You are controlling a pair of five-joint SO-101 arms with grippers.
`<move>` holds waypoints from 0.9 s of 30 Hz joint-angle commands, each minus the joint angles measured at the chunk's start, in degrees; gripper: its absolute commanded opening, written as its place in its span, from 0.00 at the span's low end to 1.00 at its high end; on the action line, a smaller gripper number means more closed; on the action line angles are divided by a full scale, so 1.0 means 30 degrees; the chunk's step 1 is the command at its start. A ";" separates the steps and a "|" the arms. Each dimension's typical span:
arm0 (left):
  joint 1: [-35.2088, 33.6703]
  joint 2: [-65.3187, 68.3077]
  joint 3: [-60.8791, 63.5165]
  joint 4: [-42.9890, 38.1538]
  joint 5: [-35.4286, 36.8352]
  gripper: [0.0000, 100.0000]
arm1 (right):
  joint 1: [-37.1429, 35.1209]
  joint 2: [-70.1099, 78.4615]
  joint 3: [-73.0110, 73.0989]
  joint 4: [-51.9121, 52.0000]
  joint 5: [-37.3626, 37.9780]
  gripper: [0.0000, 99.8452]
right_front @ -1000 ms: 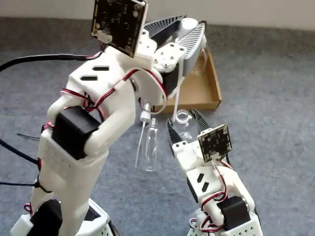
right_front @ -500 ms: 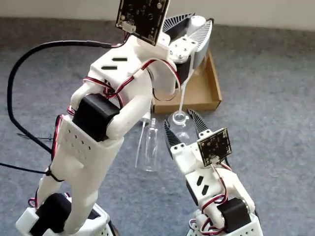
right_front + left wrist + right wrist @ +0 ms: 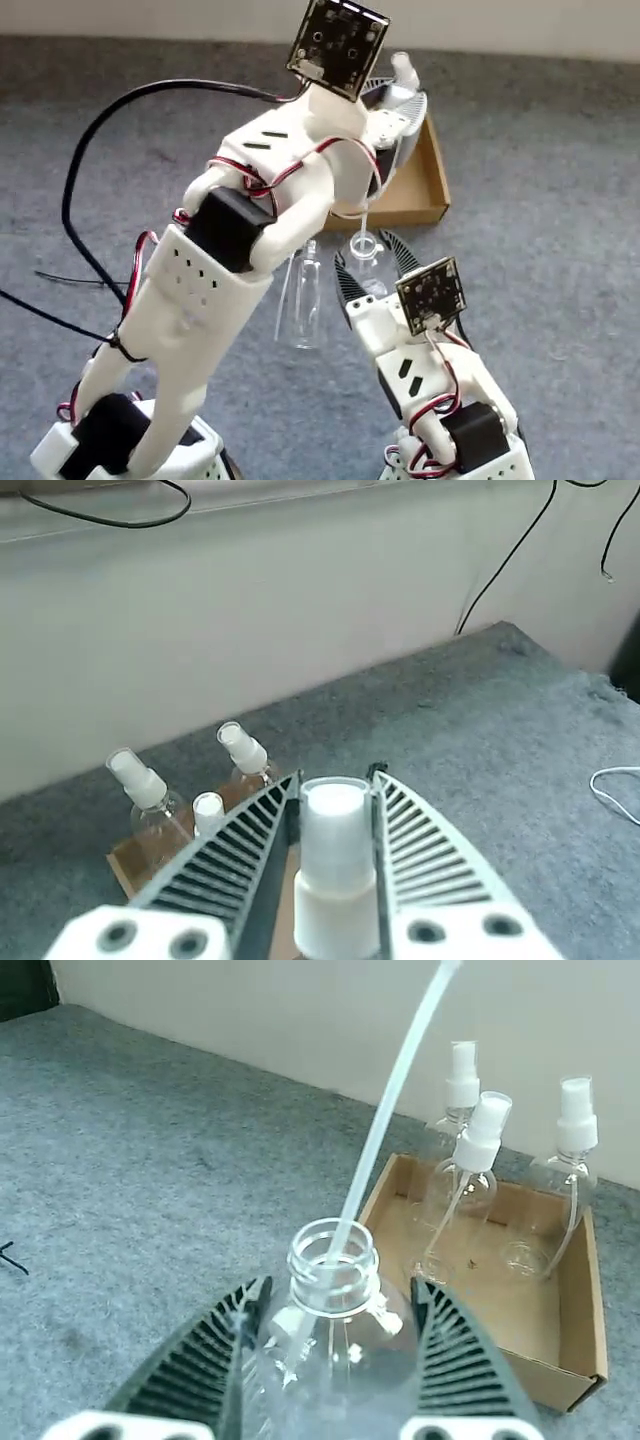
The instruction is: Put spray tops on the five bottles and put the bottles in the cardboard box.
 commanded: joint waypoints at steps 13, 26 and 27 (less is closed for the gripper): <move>0.1304 -0.7194 0.8278 0.0762 0.0029 0.03 | -0.0073 -0.0103 -0.0249 -0.0044 -0.1260 0.10; 0.1304 -0.8571 0.8952 0.0850 -0.1289 0.13 | -0.0073 -0.0103 -0.0249 -0.0044 -0.1289 0.10; 0.1304 -0.8747 0.8747 0.0850 -0.1289 0.13 | -0.0073 -0.0103 -0.0249 -0.0044 -0.1289 0.10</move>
